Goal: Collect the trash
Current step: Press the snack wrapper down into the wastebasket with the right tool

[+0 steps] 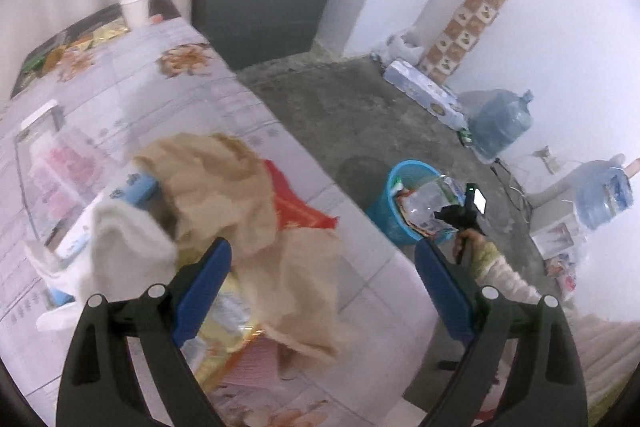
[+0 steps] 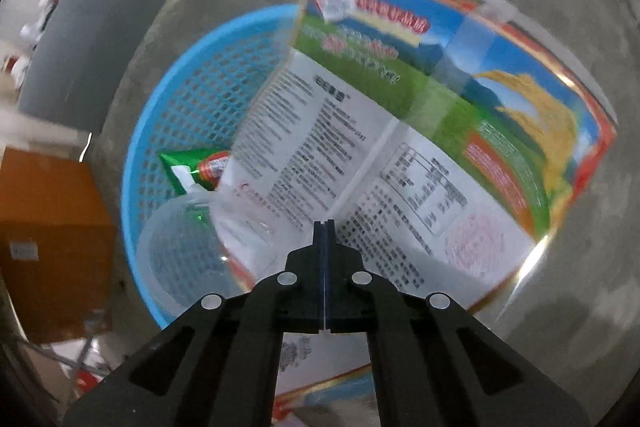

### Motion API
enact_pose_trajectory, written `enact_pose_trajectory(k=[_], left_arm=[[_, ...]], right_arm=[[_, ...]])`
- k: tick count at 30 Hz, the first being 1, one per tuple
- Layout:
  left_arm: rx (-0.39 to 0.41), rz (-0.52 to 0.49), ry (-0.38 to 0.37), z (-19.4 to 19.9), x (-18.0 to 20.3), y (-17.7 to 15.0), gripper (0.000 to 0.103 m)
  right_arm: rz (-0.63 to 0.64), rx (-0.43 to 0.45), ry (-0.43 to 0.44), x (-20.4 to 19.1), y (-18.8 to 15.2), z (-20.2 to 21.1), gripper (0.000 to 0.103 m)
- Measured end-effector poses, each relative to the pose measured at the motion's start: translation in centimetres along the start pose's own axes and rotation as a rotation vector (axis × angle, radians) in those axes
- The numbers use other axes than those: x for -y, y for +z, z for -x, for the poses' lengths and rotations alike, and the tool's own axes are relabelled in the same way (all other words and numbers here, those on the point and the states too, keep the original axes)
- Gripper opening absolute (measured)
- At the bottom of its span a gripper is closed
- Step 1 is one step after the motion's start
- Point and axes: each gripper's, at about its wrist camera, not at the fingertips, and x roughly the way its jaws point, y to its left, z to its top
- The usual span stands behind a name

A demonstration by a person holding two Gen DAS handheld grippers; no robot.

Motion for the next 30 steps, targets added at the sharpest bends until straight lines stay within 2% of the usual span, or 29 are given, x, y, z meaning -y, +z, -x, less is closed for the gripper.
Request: enact_pose_trajectory(k=[3, 7, 10, 17, 25, 30], left_arm=[[-0.01, 0.025, 0.012, -0.4, -1.5, -0.3, 0.091], [-0.03, 0.072, 0.004, -0.9, -3.1, -0.5, 0.091], [-0.039, 0.088, 0.015, -1.4, -3.7, -0.6, 0.091], [-0.05, 0.111, 0.02, -1.8, -4.3, -0.6, 0.091], [-0.057, 0.129, 0.036, -1.4, -5.3, -1.0, 0.091], [-0.054, 0.154, 0.04, -1.0, -5.9, -1.4, 0.091]], right_arm=[[-0.013, -0.049, -0.021, 0.1, 0.8, -2.1, 0.0], [0.002, -0.074, -0.103, -0.2, 1.7, -3.7, 0.0], [-0.004, -0.129, -0.127, -0.2, 2.2, -5.2, 0.0], [0.034, -0.214, -0.252, -1.9, 2.3, -8.7, 0.0], [0.009, -0.24, -0.294, -1.8, 3.6, -11.0, 0.0], [0.062, -0.214, -0.333, -2.1, 3.6, -11.9, 0.001]])
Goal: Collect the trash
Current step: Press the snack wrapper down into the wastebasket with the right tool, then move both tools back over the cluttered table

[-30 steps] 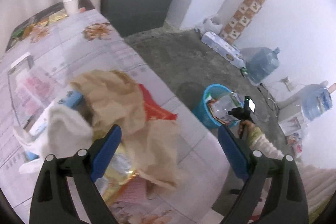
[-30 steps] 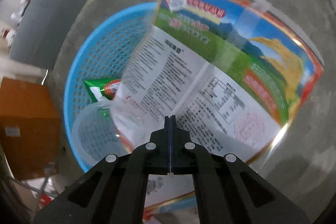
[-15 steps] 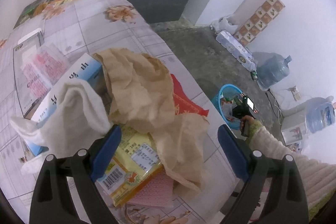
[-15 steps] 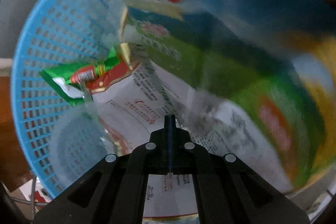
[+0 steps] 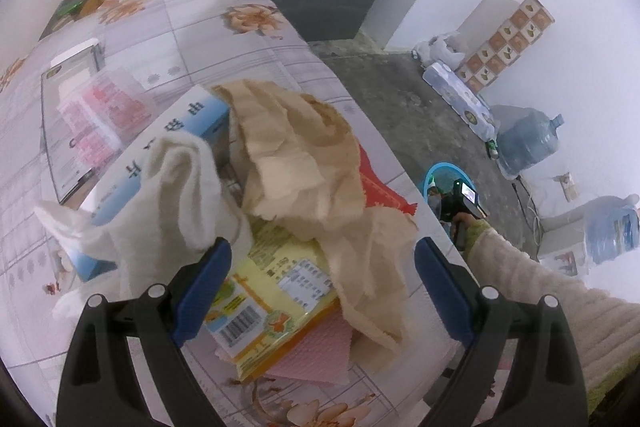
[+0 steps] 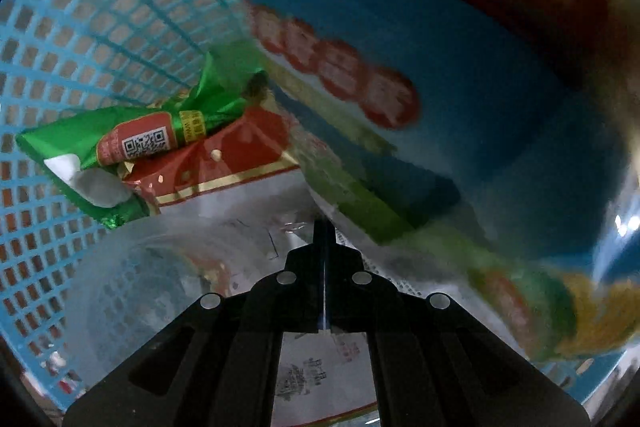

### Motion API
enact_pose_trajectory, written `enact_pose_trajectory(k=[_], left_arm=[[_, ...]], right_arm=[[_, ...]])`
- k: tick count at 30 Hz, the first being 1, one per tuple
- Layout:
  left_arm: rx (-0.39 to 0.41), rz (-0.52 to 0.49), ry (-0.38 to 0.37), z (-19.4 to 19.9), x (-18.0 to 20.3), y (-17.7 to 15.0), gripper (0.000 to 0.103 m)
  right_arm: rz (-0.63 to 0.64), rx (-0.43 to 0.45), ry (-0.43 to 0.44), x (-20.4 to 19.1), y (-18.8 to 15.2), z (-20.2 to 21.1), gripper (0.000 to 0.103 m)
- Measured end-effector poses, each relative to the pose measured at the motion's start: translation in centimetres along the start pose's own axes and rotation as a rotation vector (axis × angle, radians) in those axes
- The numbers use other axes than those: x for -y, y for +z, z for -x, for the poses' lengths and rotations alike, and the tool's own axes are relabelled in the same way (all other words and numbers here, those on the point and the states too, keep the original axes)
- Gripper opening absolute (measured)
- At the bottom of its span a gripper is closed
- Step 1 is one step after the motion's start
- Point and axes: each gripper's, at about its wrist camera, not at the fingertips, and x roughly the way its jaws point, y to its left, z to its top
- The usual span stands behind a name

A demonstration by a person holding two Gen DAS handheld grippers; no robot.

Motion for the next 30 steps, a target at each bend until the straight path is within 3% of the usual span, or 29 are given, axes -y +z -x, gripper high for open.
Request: enact_pose_trajectory(k=[4, 8, 12, 18, 22, 30], left_arm=[[0.01, 0.004, 0.009, 0.8, -0.5, -0.3, 0.091], [0.032, 0.012, 0.008, 1.7, -1.0, -0.7, 0.091], [0.054, 0.026, -0.02, 2.5, -1.1, -1.2, 0.091], [0.09, 0.022, -0.036, 4.5, -1.1, -2.9, 0.091], [0.126, 0.047, -0.034, 6.5, -2.2, -4.6, 0.091], [0.207, 0.134, -0.022, 9.8, -5.7, -8.7, 0.091]], right_arm=[[0.014, 0.025, 0.021, -0.4, -0.9, 0.9, 0.002], [0.085, 0.099, 0.078, 0.0, -2.4, 3.2, 0.03], [0.104, 0.153, 0.133, 1.5, -4.6, 5.8, 0.046], [0.071, 0.21, 0.207, 4.3, -7.5, 9.1, 0.053], [0.034, 0.276, 0.36, 6.3, -8.9, 13.0, 0.057], [0.095, 0.411, 0.557, 4.6, -14.2, 21.7, 0.071]])
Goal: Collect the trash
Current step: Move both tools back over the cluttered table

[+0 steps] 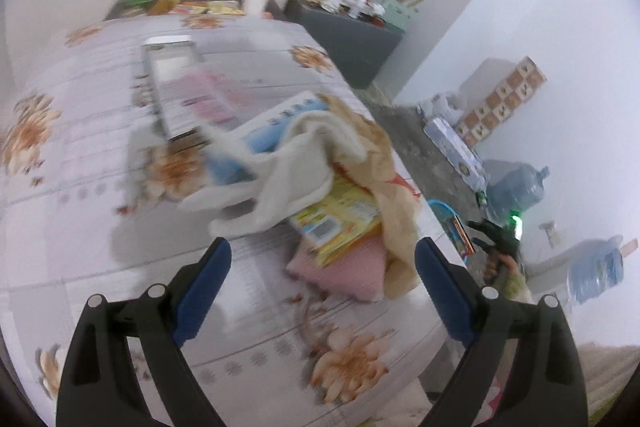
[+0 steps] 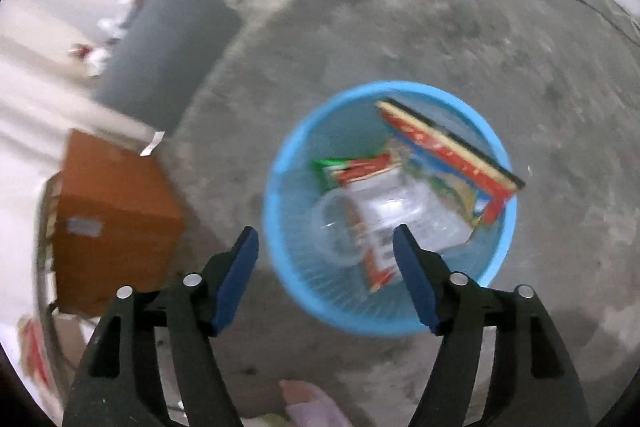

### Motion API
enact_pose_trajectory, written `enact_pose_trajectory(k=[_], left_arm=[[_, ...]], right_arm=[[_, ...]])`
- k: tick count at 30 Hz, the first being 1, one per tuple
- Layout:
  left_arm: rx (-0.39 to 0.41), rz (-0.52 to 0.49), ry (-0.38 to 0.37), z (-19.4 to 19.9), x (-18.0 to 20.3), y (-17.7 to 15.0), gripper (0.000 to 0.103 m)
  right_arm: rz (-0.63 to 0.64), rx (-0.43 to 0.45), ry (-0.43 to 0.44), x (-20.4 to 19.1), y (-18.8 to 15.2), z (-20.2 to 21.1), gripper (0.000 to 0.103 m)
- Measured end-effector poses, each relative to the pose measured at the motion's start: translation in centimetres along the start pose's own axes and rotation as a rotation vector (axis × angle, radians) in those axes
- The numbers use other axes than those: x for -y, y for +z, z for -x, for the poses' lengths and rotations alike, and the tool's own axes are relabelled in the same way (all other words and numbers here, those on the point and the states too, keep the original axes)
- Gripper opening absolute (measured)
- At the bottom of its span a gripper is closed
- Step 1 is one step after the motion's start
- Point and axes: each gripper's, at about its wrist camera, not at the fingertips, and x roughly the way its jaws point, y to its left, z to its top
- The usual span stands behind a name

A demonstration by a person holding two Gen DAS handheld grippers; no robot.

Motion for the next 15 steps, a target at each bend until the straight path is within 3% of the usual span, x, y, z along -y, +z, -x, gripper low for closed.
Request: enact_pose_trajectory(k=[8, 15], left_arm=[[0.078, 0.04, 0.055, 2.7, -3.3, -4.1, 0.094], [0.14, 0.019, 0.079, 3.3, -4.3, -6.5, 0.097]], right_arm=[[0.194, 0.059, 0.179, -10.0, -5.8, 10.9, 0.081], [0.359, 0.07, 0.401, -19.2, -12.0, 15.7, 0.084]])
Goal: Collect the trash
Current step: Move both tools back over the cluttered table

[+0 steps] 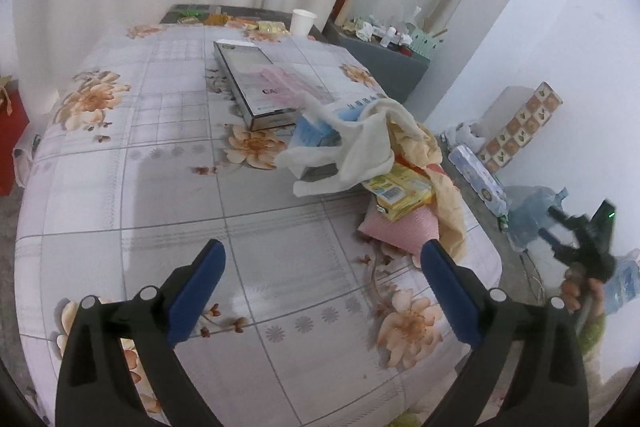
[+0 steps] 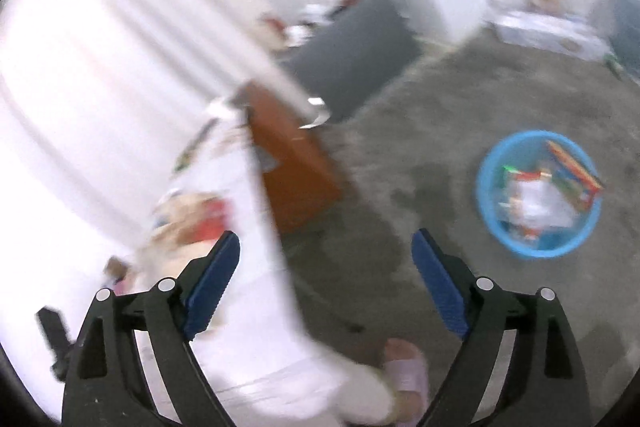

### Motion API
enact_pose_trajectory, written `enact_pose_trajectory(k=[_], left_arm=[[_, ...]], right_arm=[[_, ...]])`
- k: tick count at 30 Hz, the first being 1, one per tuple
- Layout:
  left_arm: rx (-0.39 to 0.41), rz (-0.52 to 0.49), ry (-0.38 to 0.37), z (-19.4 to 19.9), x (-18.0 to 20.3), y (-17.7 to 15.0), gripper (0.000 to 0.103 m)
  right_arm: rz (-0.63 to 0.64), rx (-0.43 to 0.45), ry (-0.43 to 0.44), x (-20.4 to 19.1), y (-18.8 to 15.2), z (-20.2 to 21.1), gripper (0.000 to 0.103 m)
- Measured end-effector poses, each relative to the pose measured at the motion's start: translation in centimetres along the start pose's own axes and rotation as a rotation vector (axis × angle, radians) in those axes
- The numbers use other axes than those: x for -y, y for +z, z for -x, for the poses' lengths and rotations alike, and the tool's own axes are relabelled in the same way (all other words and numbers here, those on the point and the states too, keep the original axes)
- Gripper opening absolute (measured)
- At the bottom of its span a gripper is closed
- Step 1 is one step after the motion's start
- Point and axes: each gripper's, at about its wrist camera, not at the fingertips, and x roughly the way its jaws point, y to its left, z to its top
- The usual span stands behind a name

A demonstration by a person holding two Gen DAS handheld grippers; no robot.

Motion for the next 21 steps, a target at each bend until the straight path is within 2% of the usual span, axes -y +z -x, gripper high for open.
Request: enact_pose_trajectory(k=[4, 7, 10, 13, 16, 21], left_arm=[[0.015, -0.019, -0.004, -0.4, 0.0, -0.7, 0.097], [0.016, -0.003, -0.035, -1.0, -0.2, -1.3, 0.097], [0.019, 0.002, -0.067, -1.7, -0.1, -1.8, 0.097], [0.025, -0.016, -0.08, -1.9, 0.6, -2.1, 0.097], [0.041, -0.067, -0.102, -2.1, 1.5, -1.9, 0.097], [0.096, -0.125, -0.088, -2.1, 2.0, 0.3, 0.097]], right_arm=[[0.13, -0.03, 0.085, -6.7, -2.1, -2.5, 0.085], [0.159, -0.076, 0.091, -9.6, -3.4, -5.7, 0.085], [0.135, -0.121, 0.047, -11.1, -3.9, -8.8, 0.084], [0.118, -0.131, 0.057, -12.2, -3.8, -10.4, 0.082], [0.124, -0.151, 0.049, -13.4, -3.7, -11.1, 0.082], [0.119, -0.169, 0.031, -13.3, -3.8, -11.6, 0.082]])
